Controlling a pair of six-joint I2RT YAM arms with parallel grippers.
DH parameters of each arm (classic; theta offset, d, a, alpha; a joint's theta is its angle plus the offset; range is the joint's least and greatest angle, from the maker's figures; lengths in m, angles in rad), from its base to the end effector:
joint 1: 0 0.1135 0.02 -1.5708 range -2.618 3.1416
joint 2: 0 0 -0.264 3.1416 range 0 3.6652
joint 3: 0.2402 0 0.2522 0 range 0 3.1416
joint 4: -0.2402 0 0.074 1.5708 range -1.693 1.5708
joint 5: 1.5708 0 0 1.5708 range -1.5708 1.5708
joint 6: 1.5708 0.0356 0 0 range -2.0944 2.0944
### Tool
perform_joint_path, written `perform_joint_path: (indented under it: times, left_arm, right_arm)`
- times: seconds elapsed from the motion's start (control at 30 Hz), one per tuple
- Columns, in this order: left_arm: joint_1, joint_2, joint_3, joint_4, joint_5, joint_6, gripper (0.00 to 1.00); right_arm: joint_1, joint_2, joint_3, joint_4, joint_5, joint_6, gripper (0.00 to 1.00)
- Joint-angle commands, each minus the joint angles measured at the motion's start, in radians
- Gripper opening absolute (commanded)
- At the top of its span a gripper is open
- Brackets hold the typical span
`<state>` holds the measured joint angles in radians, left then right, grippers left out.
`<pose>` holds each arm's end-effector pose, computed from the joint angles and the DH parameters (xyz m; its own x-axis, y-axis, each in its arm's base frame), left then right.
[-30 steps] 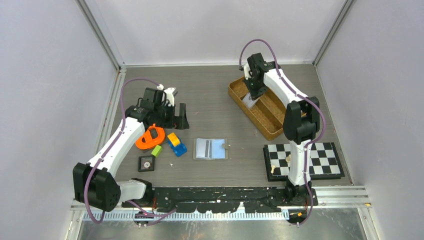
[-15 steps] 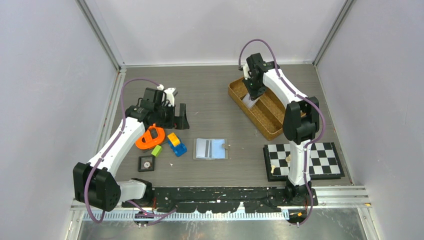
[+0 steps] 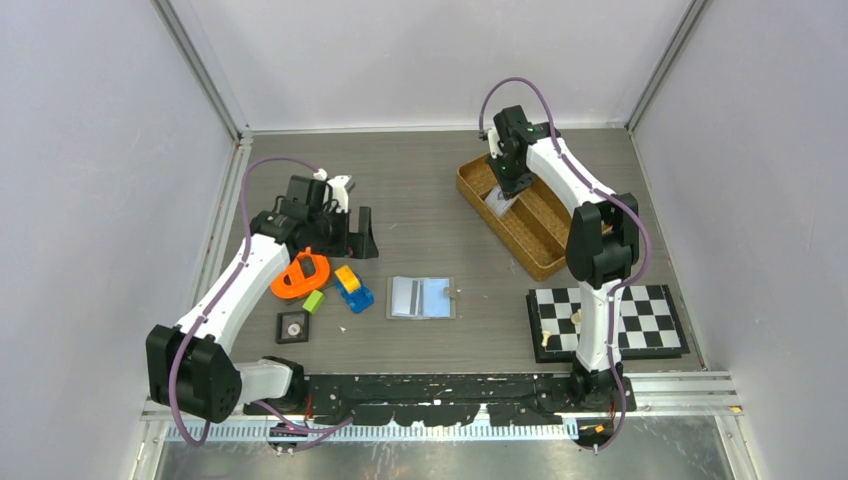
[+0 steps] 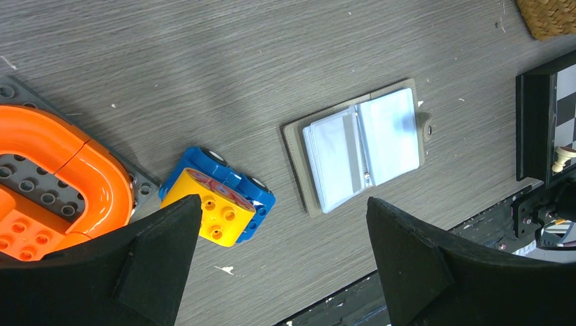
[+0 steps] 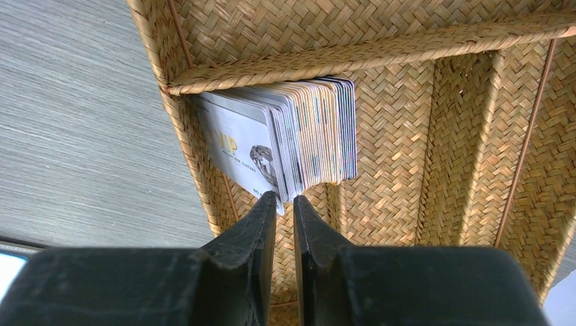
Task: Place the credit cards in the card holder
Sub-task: Pick up the credit card from the storage box.
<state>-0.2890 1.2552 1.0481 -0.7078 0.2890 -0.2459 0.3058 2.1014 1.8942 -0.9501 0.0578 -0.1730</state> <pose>0.2426 -0.0827 0.2871 -0.8438 0.0075 -0.5365 0.2416 0.8981 -0.3675 0.4294 0.1334 0.2492 -0.8123 -0.4366 -0.3867 -0.4246 0.8972 -0.1213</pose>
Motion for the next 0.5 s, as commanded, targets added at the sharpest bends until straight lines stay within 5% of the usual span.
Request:
perform_joint_path:
  times: [0.0, 0.47]
  left_arm:
    - [0.007, -0.002, -0.002, 0.024, 0.019, 0.013, 0.94]
    - [0.007, -0.002, -0.003, 0.024, 0.02, 0.013, 0.94]
  right_arm:
    - [0.006, 0.011, 0.045, 0.003, -0.012, 0.007, 0.21]
    - [0.007, 0.024, 0.072, -0.029, -0.039, 0.014, 0.2]
